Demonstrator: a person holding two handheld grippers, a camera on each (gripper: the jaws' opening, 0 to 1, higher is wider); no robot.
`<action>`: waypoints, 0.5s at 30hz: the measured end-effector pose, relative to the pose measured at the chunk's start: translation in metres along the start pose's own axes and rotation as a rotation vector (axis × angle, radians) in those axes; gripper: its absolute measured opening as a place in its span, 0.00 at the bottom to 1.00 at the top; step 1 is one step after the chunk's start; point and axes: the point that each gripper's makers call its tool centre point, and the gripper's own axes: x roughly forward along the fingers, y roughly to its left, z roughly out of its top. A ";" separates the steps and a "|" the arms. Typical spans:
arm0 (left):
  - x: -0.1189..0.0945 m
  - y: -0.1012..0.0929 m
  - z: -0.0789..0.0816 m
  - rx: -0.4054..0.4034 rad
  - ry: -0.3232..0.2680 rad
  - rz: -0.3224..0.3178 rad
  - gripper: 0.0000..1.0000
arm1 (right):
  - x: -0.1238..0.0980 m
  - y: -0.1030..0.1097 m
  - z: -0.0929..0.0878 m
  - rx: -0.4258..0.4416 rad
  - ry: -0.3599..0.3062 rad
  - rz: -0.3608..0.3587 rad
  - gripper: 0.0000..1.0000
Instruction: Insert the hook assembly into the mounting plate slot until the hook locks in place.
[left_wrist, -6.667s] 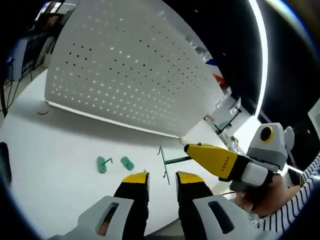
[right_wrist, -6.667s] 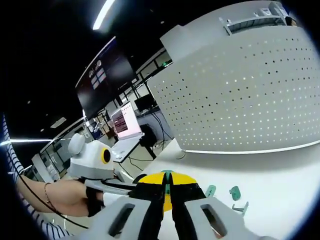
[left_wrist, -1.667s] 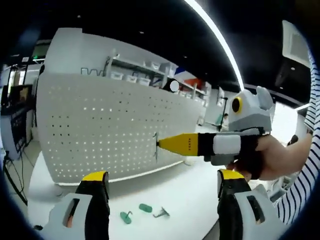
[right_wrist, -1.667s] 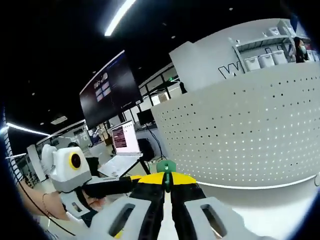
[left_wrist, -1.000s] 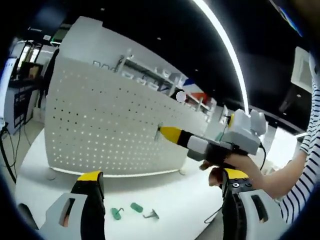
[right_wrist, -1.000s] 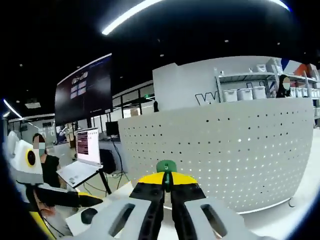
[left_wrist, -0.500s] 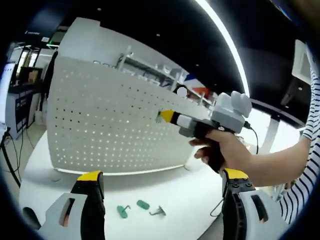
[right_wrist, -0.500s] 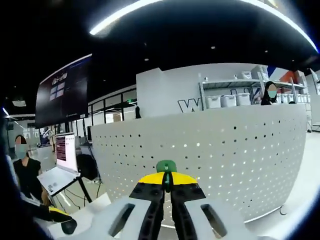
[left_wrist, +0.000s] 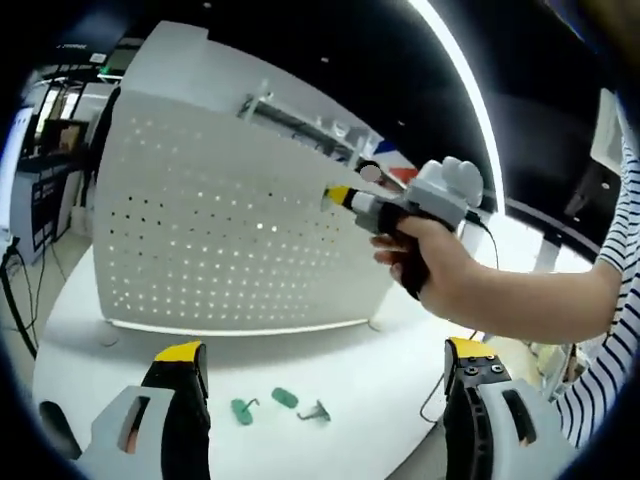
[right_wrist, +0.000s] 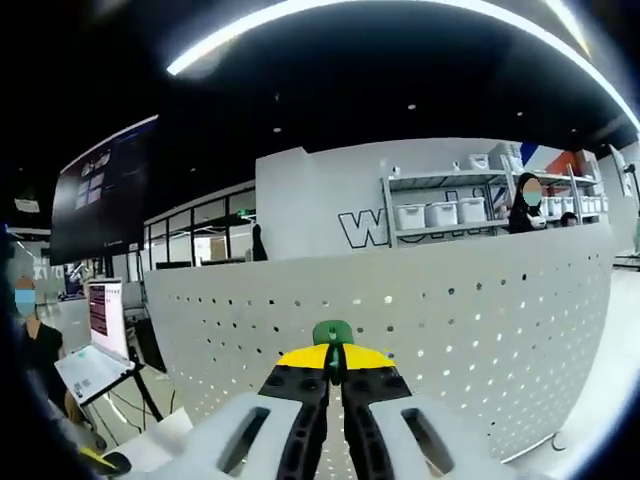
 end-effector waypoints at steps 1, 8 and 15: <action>0.001 0.000 -0.001 0.009 0.007 0.001 1.00 | 0.001 -0.001 0.001 -0.003 -0.002 -0.002 0.00; 0.001 0.004 -0.004 0.002 0.021 0.012 1.00 | 0.009 -0.003 0.004 -0.017 -0.016 -0.011 0.00; 0.000 0.009 -0.004 -0.012 0.031 0.020 1.00 | 0.023 -0.008 0.009 -0.007 -0.040 -0.030 0.00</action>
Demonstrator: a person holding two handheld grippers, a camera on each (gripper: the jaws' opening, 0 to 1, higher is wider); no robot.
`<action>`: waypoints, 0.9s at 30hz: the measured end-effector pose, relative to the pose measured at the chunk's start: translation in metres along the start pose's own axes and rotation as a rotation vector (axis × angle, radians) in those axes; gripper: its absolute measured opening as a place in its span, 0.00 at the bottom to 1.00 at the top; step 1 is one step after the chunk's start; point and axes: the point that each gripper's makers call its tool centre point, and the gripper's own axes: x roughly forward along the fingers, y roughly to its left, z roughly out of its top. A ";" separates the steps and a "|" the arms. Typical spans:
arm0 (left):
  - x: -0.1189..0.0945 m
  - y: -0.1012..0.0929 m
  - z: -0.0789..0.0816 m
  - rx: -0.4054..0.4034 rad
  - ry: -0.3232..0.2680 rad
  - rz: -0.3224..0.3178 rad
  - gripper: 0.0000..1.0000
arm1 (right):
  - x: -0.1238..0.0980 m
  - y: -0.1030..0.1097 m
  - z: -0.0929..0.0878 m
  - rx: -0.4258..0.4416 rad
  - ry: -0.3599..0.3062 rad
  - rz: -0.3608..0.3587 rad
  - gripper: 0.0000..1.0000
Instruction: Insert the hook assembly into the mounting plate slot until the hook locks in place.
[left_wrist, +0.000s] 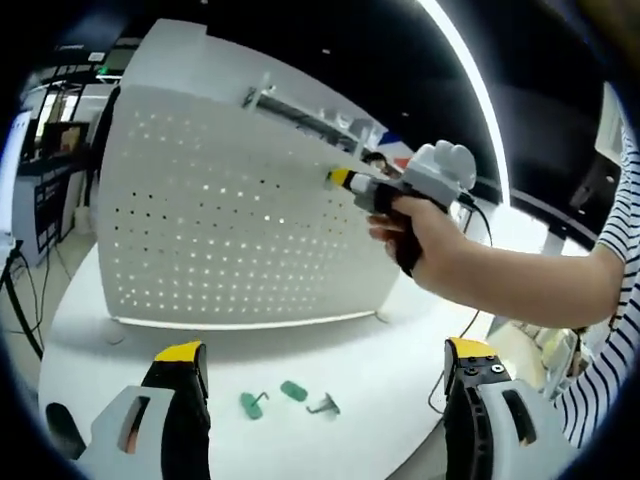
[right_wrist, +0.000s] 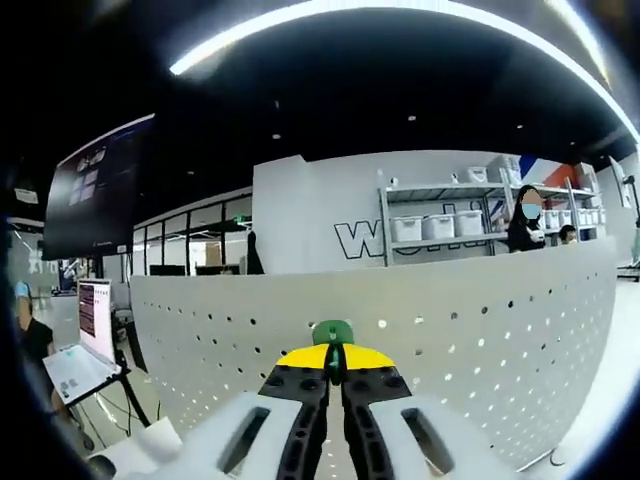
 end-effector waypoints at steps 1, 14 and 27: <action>0.000 0.001 0.000 0.000 0.002 0.000 1.00 | 0.001 0.000 0.001 -0.001 -0.002 -0.004 0.00; 0.000 0.015 0.000 -0.004 0.013 0.028 1.00 | 0.005 -0.001 0.001 -0.036 -0.019 -0.029 0.00; 0.002 0.021 -0.003 -0.014 0.025 0.037 1.00 | 0.010 -0.005 -0.003 -0.038 -0.023 -0.072 0.00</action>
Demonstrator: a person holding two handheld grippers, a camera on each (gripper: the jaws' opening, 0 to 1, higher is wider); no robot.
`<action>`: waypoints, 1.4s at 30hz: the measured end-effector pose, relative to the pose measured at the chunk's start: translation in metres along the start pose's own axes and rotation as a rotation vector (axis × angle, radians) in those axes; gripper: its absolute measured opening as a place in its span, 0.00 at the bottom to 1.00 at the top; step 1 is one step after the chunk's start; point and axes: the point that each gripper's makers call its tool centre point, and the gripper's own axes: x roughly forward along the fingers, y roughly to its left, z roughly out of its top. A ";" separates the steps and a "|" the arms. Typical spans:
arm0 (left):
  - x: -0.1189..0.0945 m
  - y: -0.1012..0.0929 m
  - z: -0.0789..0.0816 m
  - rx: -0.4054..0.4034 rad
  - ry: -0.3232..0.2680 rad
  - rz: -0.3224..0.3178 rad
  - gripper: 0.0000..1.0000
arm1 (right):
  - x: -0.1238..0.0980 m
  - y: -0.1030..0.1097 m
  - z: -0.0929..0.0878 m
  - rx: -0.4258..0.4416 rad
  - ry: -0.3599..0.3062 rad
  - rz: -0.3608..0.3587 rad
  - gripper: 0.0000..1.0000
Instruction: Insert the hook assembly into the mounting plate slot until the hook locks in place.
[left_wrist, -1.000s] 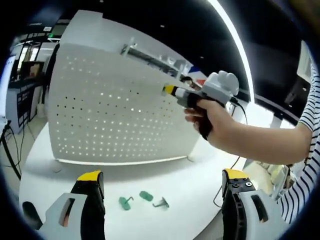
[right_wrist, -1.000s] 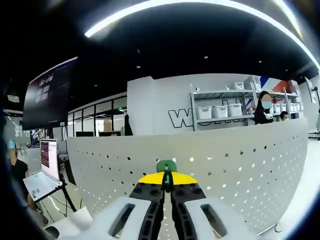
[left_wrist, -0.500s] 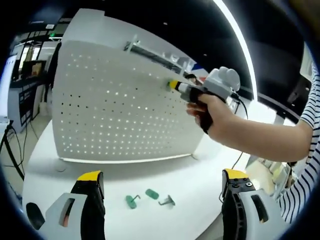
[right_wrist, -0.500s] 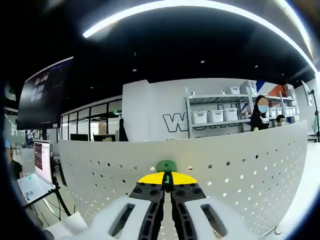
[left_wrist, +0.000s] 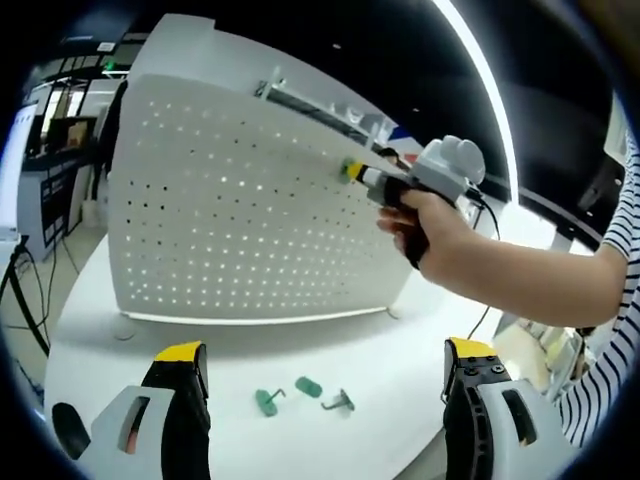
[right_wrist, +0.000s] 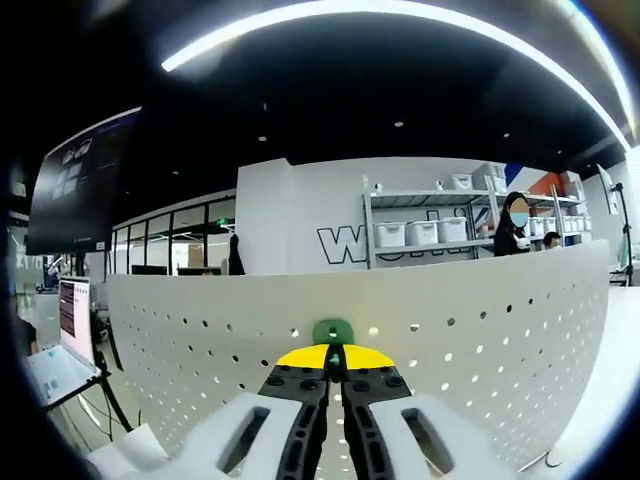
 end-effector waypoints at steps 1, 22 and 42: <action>0.000 0.000 -0.001 -0.003 0.002 0.001 1.00 | 0.000 -0.001 -0.001 0.001 0.006 -0.006 0.00; -0.005 0.010 -0.010 0.016 0.032 0.057 1.00 | 0.000 -0.001 0.008 -0.022 0.043 -0.016 0.12; -0.021 0.013 -0.008 0.022 0.023 0.110 1.00 | -0.030 -0.007 0.013 0.040 0.070 0.064 0.32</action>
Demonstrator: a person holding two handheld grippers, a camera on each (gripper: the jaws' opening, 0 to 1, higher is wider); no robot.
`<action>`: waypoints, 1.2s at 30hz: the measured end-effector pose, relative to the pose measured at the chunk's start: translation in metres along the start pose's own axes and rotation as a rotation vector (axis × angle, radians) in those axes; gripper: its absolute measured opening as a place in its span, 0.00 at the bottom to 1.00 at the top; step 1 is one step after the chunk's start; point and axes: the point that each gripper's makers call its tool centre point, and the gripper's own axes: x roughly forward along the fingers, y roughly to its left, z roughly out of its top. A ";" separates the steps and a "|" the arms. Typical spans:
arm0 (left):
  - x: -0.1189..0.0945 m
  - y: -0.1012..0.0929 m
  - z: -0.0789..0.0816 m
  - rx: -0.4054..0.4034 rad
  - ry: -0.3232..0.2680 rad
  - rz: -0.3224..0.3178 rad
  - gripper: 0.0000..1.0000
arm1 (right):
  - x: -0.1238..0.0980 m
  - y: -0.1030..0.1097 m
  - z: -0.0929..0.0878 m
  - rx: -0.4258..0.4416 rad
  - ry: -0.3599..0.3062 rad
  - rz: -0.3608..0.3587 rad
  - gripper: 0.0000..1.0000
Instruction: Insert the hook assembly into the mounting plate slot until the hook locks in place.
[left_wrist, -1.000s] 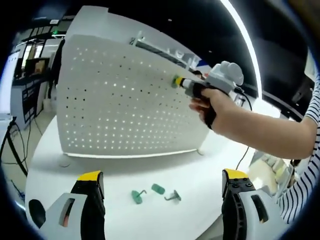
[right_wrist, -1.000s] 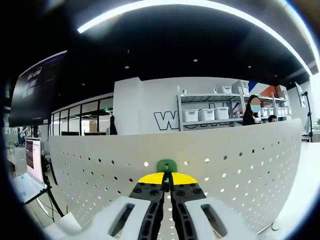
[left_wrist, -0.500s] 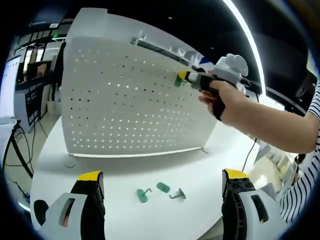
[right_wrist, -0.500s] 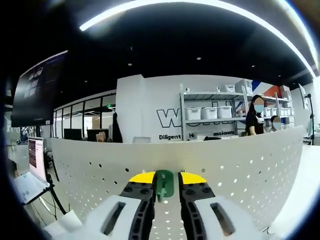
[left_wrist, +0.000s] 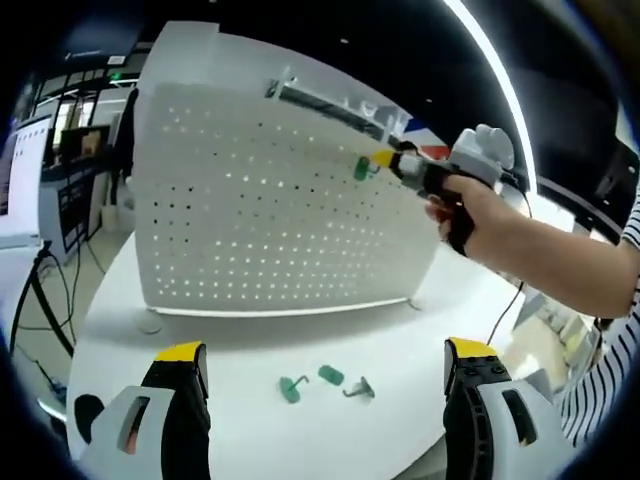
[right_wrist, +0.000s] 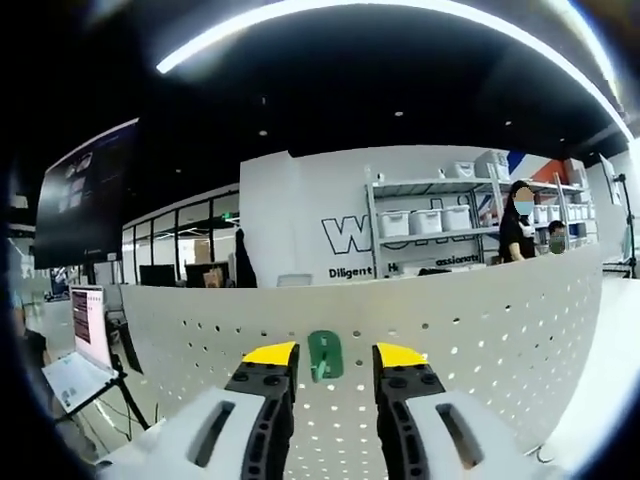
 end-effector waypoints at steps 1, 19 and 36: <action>-0.001 0.001 -0.003 -0.004 0.005 0.005 1.00 | -0.003 0.002 0.000 -0.017 0.004 0.014 0.34; -0.011 -0.004 -0.019 -0.016 0.063 -0.011 1.00 | -0.078 -0.022 -0.040 -0.264 0.141 0.128 0.51; -0.013 -0.006 -0.042 -0.035 0.130 -0.014 1.00 | -0.139 -0.022 -0.119 -0.225 0.427 0.256 0.46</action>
